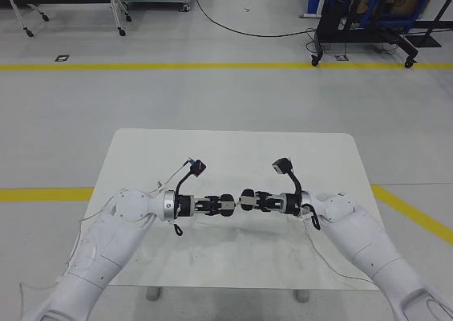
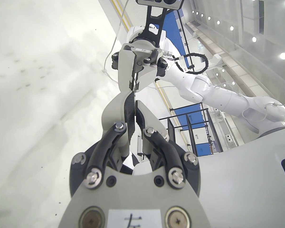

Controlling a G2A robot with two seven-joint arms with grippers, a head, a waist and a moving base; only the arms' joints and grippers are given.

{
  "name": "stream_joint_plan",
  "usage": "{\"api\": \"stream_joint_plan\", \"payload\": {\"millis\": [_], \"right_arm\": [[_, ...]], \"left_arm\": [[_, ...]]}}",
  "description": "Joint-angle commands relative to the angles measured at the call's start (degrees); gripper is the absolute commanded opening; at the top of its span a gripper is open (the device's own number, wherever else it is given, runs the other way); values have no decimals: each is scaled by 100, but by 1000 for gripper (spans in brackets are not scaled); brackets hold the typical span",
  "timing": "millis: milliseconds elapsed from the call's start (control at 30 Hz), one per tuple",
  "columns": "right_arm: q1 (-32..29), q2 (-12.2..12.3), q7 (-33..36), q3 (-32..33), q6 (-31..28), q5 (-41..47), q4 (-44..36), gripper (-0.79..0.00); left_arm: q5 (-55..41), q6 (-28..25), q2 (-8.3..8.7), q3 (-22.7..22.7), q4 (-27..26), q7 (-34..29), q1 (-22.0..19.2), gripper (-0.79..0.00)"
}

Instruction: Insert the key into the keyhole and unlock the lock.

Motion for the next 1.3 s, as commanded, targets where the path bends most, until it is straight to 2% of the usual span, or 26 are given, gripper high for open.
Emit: {"api": "stream_joint_plan", "payload": {"millis": [0,333,367,400,433,533,667,767,833,933,1000,1067,1267], "right_arm": [[-7,6,-42,-15,-42,13,-3,-785],[-75,68,-86,-126,-86,46,-94,-785],[-78,74,-93,-135,-93,49,-99,-785],[-78,80,-104,-141,-104,55,-104,-785],[-82,87,-126,-141,-126,70,-106,-785],[-100,120,-230,-90,-231,169,-102,-785],[-191,219,-462,96,-462,385,-92,-785],[-313,358,-749,349,-750,475,-66,-785],[-412,454,-951,520,-952,584,-78,-785],[-524,591,-1015,851,-1015,741,-88,-785],[-524,591,-1015,851,-1015,741,-88,-785],[-524,591,-1015,851,-1015,741,-88,-785],[-524,591,-1015,851,-1015,741,-88,-785]], "left_arm": [[2,-5,6,-24,13,39,-7,-785],[-78,-3,35,-131,-5,188,25,-776],[-76,2,37,-131,-7,191,29,-643],[-72,10,39,-137,-7,206,29,-212],[-59,18,41,-145,-6,238,29,0],[203,-23,66,-229,3,421,-9,0],[241,-93,138,-592,49,792,13,0],[-59,-176,222,-1012,49,864,90,0],[241,-259,299,-1285,-6,966,115,0],[343,-277,376,-1619,-279,1201,271,0],[583,-287,431,-1872,-524,1462,391,0],[772,-206,456,-1963,-804,1612,532,0],[772,-206,456,-1963,-804,1612,532,0]]}}
